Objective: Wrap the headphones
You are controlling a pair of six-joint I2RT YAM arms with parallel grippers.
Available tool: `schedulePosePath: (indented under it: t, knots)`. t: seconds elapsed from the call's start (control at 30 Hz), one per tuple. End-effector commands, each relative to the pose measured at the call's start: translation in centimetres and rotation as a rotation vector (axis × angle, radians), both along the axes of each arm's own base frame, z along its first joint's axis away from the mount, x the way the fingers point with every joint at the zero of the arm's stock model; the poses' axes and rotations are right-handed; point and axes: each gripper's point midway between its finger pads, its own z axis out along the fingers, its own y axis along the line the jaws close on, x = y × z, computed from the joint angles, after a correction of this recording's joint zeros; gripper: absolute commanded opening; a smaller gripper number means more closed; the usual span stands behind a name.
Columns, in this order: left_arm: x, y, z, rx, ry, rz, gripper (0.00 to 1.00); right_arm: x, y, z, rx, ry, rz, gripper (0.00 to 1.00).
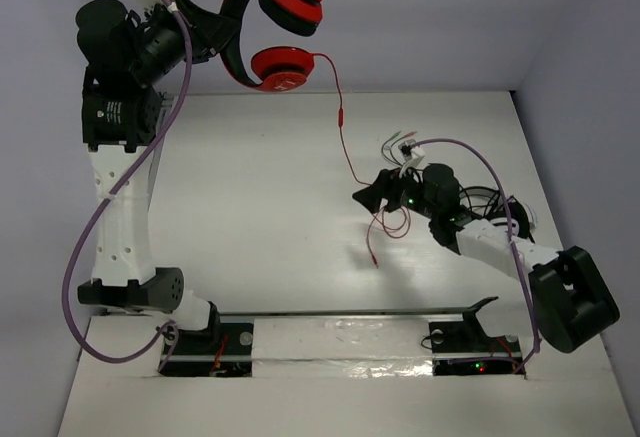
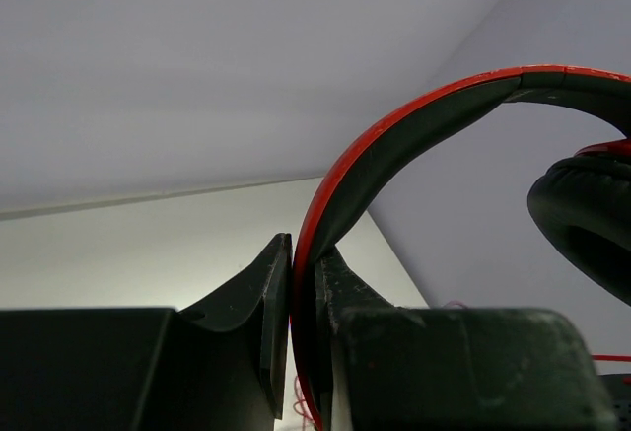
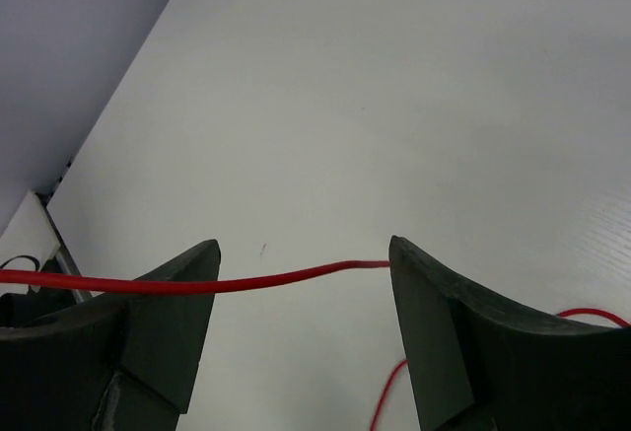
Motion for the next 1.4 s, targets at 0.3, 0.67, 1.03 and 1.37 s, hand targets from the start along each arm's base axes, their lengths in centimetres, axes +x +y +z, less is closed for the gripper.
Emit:
schedulePosePath:
  t: [0.3, 0.67, 1.03, 1.37]
  knots:
    - [-3.0, -0.9, 2.4, -0.087, -0.105, -0.078, 0.00, 3.1, 1.4, -0.2, 0.079, -0.049, -0.036, 0.77]
    - [-2.7, -0.8, 2.5, -0.095, -0.102, -0.071, 0.00, 5.0, 4.0, -2.7, 0.117, -0.015, 0.012, 0.73]
    - [-2.1, -0.7, 1.1, -0.122, -0.060, -0.056, 0.00, 5.6, 7.4, -1.8, 0.252, -0.081, 0.045, 0.66]
    - [-2.0, -0.6, 0.8, -0.148, -0.049, -0.048, 0.00, 6.0, 7.8, -0.8, 0.310, -0.125, 0.037, 0.01]
